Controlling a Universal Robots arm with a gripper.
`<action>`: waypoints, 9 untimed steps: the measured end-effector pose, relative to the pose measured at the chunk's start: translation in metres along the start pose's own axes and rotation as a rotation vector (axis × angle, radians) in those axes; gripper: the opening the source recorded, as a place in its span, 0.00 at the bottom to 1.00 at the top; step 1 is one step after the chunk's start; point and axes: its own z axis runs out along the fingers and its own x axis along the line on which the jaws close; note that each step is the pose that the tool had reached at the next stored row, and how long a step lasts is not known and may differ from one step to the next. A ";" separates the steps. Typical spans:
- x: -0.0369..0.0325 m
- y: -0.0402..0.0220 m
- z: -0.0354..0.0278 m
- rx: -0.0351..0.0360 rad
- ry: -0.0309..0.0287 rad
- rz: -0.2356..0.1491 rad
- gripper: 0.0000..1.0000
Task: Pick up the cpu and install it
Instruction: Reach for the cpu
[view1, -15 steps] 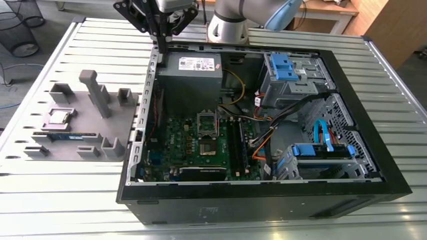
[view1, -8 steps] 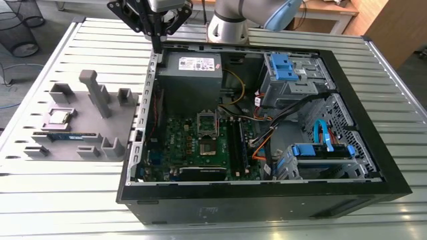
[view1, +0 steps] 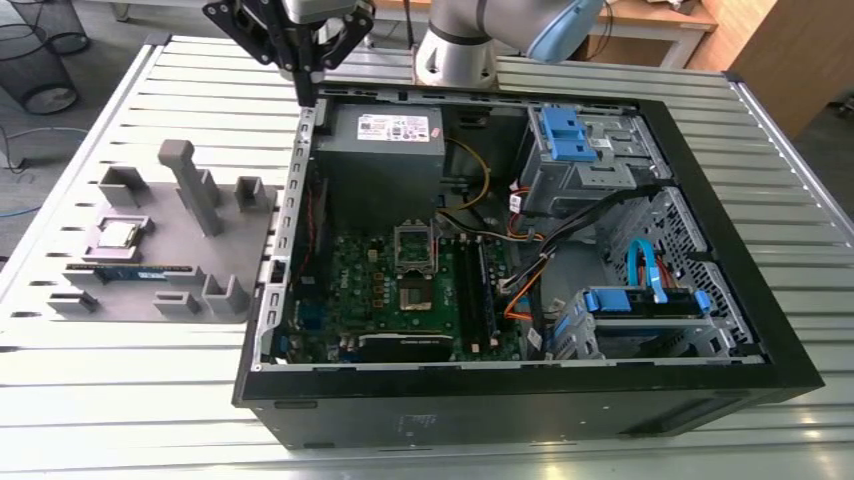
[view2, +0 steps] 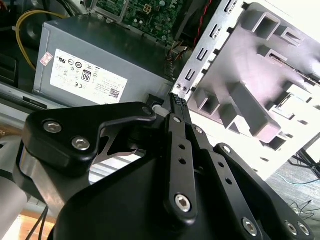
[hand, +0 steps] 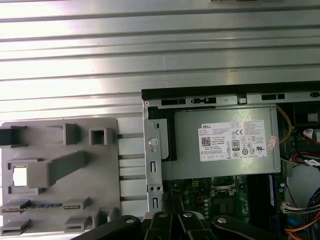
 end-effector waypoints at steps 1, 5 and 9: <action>0.0010 -0.0001 0.0000 0.0000 0.0000 0.000 0.11; 0.0057 -0.0004 -0.0002 0.0000 0.0000 0.000 0.11; 0.0101 -0.0008 -0.0003 0.0000 0.0000 0.000 0.11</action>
